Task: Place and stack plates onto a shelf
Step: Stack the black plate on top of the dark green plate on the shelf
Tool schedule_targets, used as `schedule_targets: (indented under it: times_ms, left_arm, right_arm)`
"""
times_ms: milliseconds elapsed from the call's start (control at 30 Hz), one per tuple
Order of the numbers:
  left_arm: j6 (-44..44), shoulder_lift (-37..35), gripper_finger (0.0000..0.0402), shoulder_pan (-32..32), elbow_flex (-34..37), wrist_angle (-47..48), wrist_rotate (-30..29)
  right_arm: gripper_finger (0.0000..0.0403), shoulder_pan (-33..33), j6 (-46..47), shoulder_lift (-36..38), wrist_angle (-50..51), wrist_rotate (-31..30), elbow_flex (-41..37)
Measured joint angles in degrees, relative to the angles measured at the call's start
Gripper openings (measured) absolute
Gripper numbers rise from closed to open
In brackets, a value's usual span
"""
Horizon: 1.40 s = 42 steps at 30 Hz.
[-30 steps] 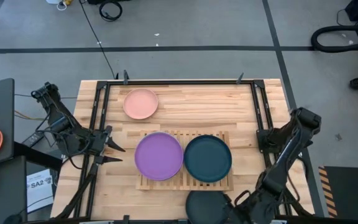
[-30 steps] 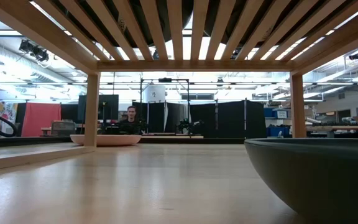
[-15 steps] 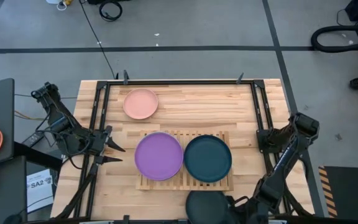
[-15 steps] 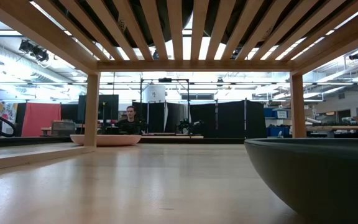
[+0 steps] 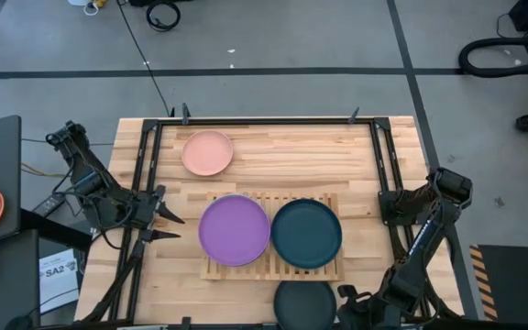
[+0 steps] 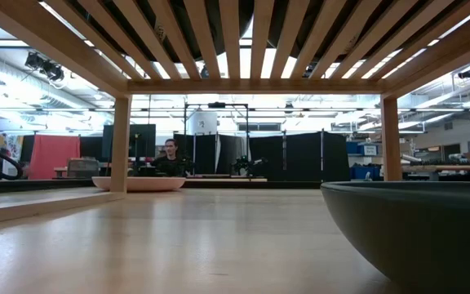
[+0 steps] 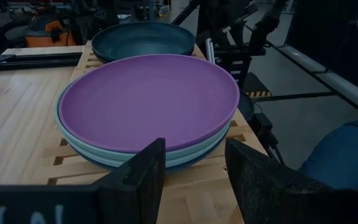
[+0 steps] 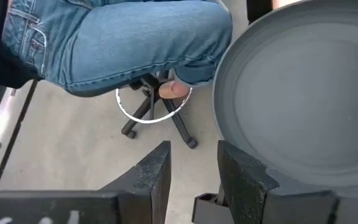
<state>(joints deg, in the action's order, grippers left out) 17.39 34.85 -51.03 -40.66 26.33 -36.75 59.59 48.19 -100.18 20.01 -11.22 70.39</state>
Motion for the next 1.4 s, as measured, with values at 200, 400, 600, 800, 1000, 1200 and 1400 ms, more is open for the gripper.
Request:
schedule_targets:
  times_ms: [200,400,600,800,1000,1200,1400]
  left_arm:
    - [0.00,0.02,0.0172,0.00,0.00,0.02,0.00]
    - [0.00,0.02,0.0172,0.00,0.00,0.04,0.00]
    - [0.00,0.02,0.0172,0.00,0.00,0.09,-0.02]
    - [0.00,0.02,0.0172,0.00,0.00,0.07,-0.02]
    - [0.00,0.02,0.0172,0.00,0.00,0.02,-0.02]
    - [0.00,0.01,0.0172,0.00,0.00,0.00,-0.02]
    - [0.00,0.02,0.0172,0.00,0.00,0.00,-0.02]
  right_arm:
    - [0.0135,0.00,-0.29,-1.55,0.78,1.23,0.00]
    - [0.0126,0.00,-0.90,-3.76,0.49,3.49,0.00]
    - [0.0119,-0.23,-6.16,-5.21,-1.71,2.34,0.00]
    - [0.0119,-0.55,-11.36,-7.83,-2.75,2.07,0.02]
    - [0.0118,-1.15,-17.25,-9.19,-2.91,1.62,0.11]
    - [0.0118,-1.60,-22.16,-10.09,-2.41,1.11,0.13]
    - [0.0118,-1.62,-24.14,-10.43,-1.64,-0.30,0.13]
